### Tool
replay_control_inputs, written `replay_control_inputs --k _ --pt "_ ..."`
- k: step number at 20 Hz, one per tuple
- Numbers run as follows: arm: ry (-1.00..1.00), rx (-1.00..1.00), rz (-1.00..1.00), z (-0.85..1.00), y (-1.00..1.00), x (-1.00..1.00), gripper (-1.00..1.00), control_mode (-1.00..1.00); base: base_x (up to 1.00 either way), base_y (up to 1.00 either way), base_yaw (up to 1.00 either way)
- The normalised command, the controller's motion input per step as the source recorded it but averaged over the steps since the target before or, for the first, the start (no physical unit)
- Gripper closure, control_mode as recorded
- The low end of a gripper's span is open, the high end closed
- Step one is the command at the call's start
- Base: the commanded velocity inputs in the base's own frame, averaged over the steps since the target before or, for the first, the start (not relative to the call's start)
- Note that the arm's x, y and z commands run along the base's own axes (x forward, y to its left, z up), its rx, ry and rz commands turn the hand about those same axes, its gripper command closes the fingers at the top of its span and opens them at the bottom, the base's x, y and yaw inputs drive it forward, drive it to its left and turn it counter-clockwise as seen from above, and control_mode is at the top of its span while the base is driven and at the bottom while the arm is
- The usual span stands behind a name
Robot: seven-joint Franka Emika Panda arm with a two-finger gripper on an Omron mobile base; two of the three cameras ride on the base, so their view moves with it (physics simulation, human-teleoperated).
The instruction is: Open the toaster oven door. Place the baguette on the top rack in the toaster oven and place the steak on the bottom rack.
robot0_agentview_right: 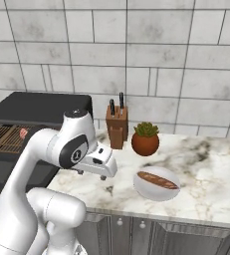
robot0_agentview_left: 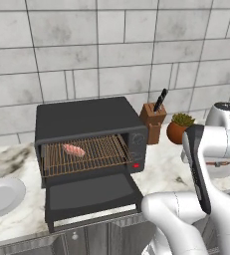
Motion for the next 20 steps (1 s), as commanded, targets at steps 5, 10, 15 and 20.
replay_control_inputs --k 5,10,15,20 --pt "0.00 0.00 0.00 0.00 0.00 0.00 -1.00 -1.00 0.00 0.00 0.00" --pt "0.00 -0.02 0.00 -0.02 0.00 0.00 -1.00 -1.00 0.00 0.00 0.00" --pt "0.02 0.01 0.11 -0.06 -0.32 0.13 -1.00 -1.00 0.00 0.00 0.00" --pt "0.00 0.03 0.28 0.00 -0.48 0.15 -1.00 -1.00 0.00 0.00 0.00"
